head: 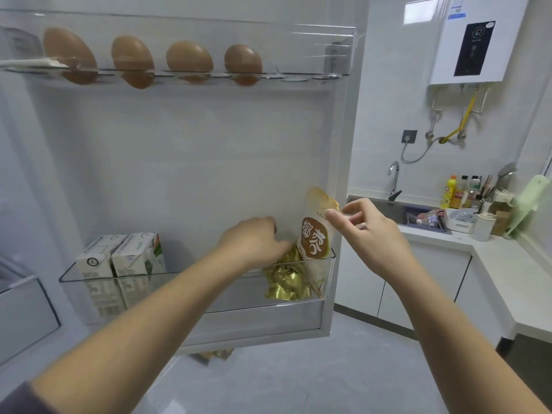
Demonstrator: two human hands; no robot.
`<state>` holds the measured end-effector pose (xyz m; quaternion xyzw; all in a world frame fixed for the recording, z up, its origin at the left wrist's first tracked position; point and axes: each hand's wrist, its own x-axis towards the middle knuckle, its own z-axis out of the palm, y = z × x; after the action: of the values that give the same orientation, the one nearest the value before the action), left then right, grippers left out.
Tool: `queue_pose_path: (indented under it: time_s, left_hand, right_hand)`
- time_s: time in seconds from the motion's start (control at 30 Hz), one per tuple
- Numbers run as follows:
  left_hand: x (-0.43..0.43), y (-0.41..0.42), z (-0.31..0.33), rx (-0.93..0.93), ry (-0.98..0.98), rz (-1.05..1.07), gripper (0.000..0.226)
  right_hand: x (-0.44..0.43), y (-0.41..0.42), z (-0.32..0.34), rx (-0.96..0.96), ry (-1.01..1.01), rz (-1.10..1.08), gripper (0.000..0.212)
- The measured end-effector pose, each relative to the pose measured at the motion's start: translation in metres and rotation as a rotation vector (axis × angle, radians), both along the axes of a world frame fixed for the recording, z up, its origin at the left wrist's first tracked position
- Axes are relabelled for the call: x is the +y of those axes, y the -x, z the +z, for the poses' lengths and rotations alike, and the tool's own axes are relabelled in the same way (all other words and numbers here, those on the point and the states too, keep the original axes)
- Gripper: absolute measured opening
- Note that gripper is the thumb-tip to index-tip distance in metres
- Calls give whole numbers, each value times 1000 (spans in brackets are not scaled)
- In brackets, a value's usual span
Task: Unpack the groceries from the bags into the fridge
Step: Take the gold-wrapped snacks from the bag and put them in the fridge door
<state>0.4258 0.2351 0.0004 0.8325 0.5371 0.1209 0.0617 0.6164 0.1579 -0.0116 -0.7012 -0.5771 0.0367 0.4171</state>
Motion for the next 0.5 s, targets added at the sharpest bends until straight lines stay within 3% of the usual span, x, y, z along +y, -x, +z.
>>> queue_pose_path:
  time_s: [0.07,0.2,0.5]
  left_hand:
    - [-12,0,1,-101,-189,30,52]
    - [-48,-18,0,-356,-469,-5,56]
    - [-124,-129,-29,-302,-555,-172,72]
  right_hand:
    - [-12,-9,-2,43,-36,11,75]
    - [-38,-35,-11,-44,-64,-97,69]
    - [-141,-129,-39,-293,145,-382,75]
